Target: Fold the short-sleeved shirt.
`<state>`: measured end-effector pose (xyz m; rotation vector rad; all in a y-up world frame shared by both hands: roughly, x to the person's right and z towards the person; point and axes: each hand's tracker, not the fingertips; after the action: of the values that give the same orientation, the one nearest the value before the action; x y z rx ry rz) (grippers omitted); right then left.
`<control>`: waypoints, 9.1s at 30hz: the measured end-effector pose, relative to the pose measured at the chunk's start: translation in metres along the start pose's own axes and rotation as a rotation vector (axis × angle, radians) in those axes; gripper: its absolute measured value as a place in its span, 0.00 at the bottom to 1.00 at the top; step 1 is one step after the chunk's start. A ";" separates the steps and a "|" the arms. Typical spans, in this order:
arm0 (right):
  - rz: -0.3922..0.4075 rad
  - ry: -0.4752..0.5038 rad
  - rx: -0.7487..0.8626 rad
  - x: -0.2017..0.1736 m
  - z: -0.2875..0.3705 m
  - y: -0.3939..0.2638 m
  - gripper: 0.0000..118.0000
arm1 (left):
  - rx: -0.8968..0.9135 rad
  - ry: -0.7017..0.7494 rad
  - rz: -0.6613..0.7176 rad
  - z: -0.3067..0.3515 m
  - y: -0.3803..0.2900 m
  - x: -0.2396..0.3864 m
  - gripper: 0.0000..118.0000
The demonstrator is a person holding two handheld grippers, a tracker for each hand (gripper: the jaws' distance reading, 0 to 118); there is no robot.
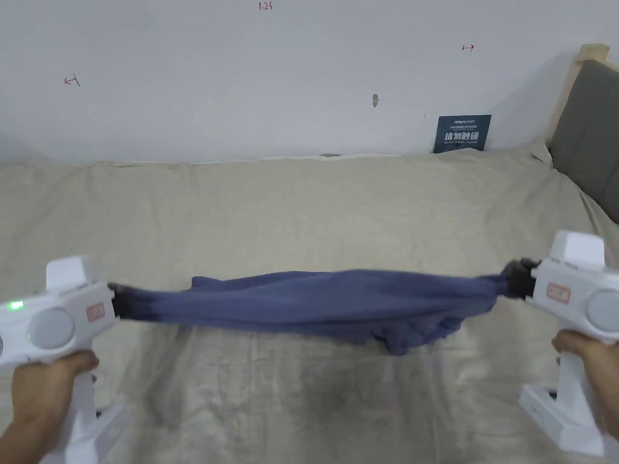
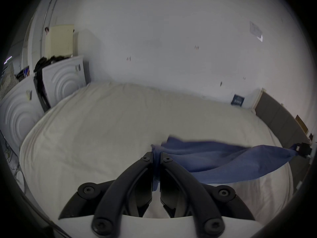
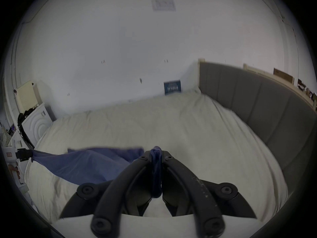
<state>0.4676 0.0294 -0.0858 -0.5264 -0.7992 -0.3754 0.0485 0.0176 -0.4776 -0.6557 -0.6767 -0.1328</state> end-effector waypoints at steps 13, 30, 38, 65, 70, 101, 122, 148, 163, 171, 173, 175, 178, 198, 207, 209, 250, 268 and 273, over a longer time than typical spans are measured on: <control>-0.114 -0.027 -0.219 0.040 0.081 -0.204 0.09 | -0.242 0.061 -0.023 0.067 -0.190 -0.039 0.06; 0.021 -0.129 -0.311 0.018 0.088 -0.221 0.76 | -0.317 0.095 0.051 0.076 -0.201 -0.035 1.00; 0.203 -0.054 0.294 -0.045 0.170 -0.099 0.92 | 0.194 -0.001 0.047 0.141 -0.085 0.031 0.95; 0.255 -0.073 0.500 -0.083 0.167 -0.055 0.01 | 0.250 -0.123 -0.212 0.060 -0.003 0.074 0.00; 0.229 -0.062 0.430 -0.082 0.132 -0.045 0.01 | -0.023 -0.133 -0.146 -0.044 0.026 0.048 0.02; 0.030 -0.083 -0.378 -0.023 -0.133 -0.057 0.89 | -0.188 -0.122 -0.149 -0.150 0.031 0.048 0.02; 0.193 -0.085 -0.232 -0.032 -0.086 -0.037 0.04 | -0.110 -0.083 -0.129 -0.061 0.043 0.036 0.02; 0.134 0.067 0.603 -0.092 0.130 0.280 0.04 | 0.529 0.018 -0.091 0.133 0.286 0.033 0.02; 0.183 0.087 0.352 -0.083 -0.011 0.177 0.04 | 0.303 0.034 -0.031 -0.013 0.175 0.010 0.02; 0.146 0.102 0.164 -0.061 -0.031 0.071 0.04 | 0.131 0.009 -0.049 -0.028 0.058 -0.003 0.02; 0.134 0.111 0.129 -0.053 -0.020 0.042 0.04 | 0.080 -0.002 -0.041 -0.018 0.023 -0.009 0.02; 0.129 0.122 0.093 -0.045 -0.006 0.013 0.04 | 0.042 0.002 -0.054 -0.005 -0.009 -0.016 0.02; 0.115 0.131 0.043 -0.034 0.023 -0.033 0.04 | -0.027 0.027 -0.039 0.014 -0.058 -0.030 0.02; 0.041 0.004 -0.389 0.023 0.071 -0.256 0.05 | -0.311 0.124 0.046 0.075 -0.242 -0.064 0.02; 0.108 -0.062 -0.315 -0.007 0.093 -0.222 0.77 | -0.285 0.103 0.073 0.088 -0.216 -0.052 1.00; 0.103 -0.044 -0.204 -0.013 0.107 -0.195 0.87 | -0.129 0.052 0.086 0.105 -0.193 -0.040 0.99; 0.269 -0.001 0.435 -0.091 0.215 -0.112 0.01 | -0.073 0.013 -0.093 0.146 -0.192 -0.047 0.01; 0.243 -0.025 0.324 -0.078 0.201 -0.127 0.03 | -0.324 -0.003 0.000 0.079 -0.242 -0.051 0.07; 0.164 -0.048 0.078 -0.045 0.178 -0.160 0.75 | -0.304 0.002 -0.018 0.088 -0.234 -0.048 0.06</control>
<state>0.2549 0.0081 0.0317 -0.5254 -0.8076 -0.1797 -0.1107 -0.1194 -0.3343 -0.9408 -0.6668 -0.2555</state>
